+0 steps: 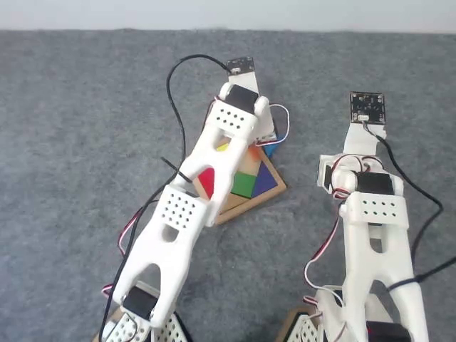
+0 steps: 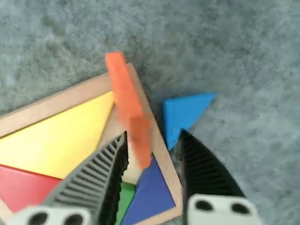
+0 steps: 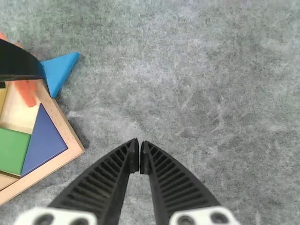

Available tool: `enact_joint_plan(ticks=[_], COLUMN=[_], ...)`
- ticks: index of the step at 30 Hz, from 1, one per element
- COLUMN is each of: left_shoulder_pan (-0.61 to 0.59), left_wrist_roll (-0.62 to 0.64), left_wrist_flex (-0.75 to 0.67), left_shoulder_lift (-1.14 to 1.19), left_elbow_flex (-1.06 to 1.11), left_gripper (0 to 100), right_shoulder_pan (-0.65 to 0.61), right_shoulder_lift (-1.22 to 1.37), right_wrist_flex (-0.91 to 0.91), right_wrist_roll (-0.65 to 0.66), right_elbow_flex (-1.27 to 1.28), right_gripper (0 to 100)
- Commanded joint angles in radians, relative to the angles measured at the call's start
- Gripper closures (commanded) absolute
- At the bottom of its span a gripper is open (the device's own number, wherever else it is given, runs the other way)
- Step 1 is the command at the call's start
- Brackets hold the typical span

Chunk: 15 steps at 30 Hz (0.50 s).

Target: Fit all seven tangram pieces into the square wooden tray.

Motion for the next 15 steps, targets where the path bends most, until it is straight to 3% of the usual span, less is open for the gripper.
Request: enact_joint_plan(ticks=[1, 15], left_shoulder_pan=[0.006, -0.048], left_wrist_roll=[0.011, -0.066], left_wrist_flex=[0.035, 0.037], left_shoulder_lift=[-0.020, -0.149], left_elbow_flex=[-0.045, -0.039], left_gripper=[81, 81], right_shoulder_pan=[0.008, 0.008], right_shoulder_lift=[-0.044, -0.042], right_wrist_flex=[-0.018, -0.031], right_wrist_roll=[-0.003, -0.003], right_elbow_flex=[-0.034, -0.032], right_gripper=[97.5, 97.5])
